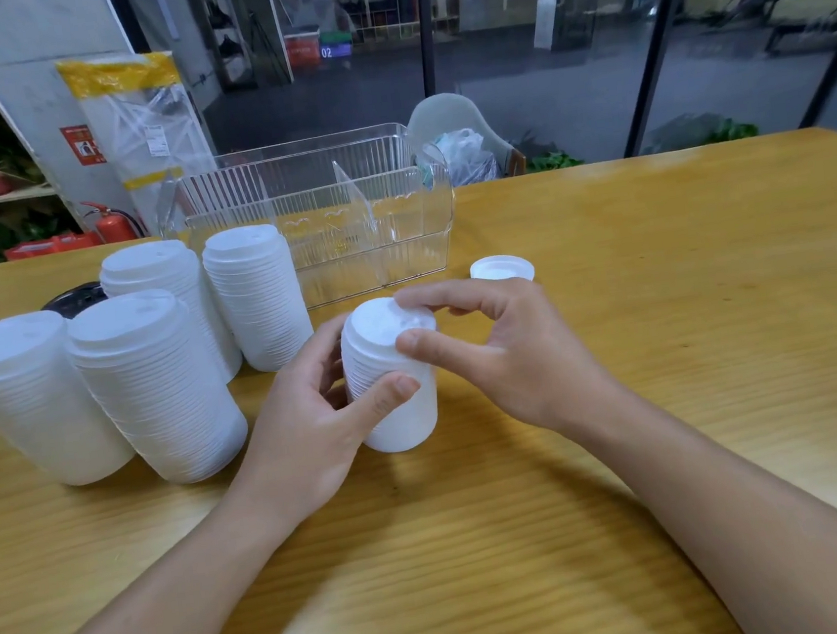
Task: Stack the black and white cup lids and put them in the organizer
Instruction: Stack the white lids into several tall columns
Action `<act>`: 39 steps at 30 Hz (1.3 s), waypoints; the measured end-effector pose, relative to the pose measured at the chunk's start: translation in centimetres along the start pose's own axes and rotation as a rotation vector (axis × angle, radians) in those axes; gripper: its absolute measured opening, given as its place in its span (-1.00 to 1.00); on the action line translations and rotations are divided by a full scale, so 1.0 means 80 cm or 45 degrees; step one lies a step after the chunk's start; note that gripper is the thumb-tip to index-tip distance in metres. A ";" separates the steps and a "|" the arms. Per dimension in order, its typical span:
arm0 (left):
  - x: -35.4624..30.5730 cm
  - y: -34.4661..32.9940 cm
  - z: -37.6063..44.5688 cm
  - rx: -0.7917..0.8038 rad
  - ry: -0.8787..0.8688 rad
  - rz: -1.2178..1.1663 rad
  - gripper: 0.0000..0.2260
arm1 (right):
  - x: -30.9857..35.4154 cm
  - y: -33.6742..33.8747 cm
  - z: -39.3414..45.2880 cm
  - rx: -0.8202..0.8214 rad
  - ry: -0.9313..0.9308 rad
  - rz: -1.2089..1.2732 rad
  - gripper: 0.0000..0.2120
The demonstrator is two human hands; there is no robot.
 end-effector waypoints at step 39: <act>0.000 0.001 -0.003 -0.006 0.024 0.053 -0.50 | -0.065 0.043 0.032 -0.142 -0.342 0.158 -0.66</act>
Point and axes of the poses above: each hand's wrist, its own z-axis towards the middle knuckle, its own y-axis out of the back of the hand, x = y × z, the point moved 3 cm from there along z, towards the middle knuckle, and after that the axes turned 6 degrees about -y, right-handed, at the moved point
